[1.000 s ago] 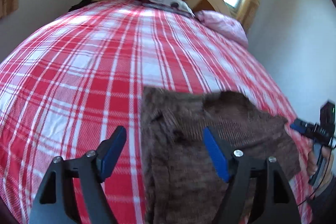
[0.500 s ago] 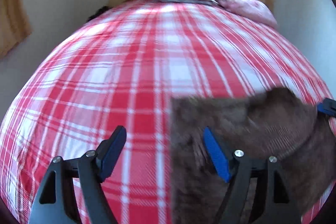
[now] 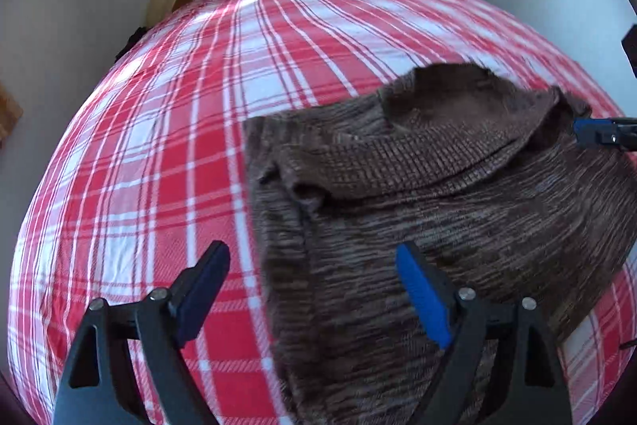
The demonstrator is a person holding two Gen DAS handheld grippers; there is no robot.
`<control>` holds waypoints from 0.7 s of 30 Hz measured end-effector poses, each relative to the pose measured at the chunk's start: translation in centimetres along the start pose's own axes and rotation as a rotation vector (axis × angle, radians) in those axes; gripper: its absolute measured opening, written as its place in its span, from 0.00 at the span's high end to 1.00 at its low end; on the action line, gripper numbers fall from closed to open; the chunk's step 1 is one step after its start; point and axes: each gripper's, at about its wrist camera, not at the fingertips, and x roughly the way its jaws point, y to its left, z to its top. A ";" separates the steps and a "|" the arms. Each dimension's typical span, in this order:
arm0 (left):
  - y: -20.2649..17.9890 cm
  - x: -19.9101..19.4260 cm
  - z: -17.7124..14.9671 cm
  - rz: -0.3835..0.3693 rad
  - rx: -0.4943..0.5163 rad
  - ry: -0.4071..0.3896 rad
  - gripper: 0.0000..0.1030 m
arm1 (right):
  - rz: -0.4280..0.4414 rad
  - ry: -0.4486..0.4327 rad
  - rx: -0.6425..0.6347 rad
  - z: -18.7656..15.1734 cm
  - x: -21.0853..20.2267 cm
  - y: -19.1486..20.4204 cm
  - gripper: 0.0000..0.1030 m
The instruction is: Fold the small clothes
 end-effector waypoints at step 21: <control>4.3 -1.9 -1.8 0.144 -0.178 -0.069 0.06 | -0.209 -0.221 0.068 -3.8 -6.7 -4.9 0.31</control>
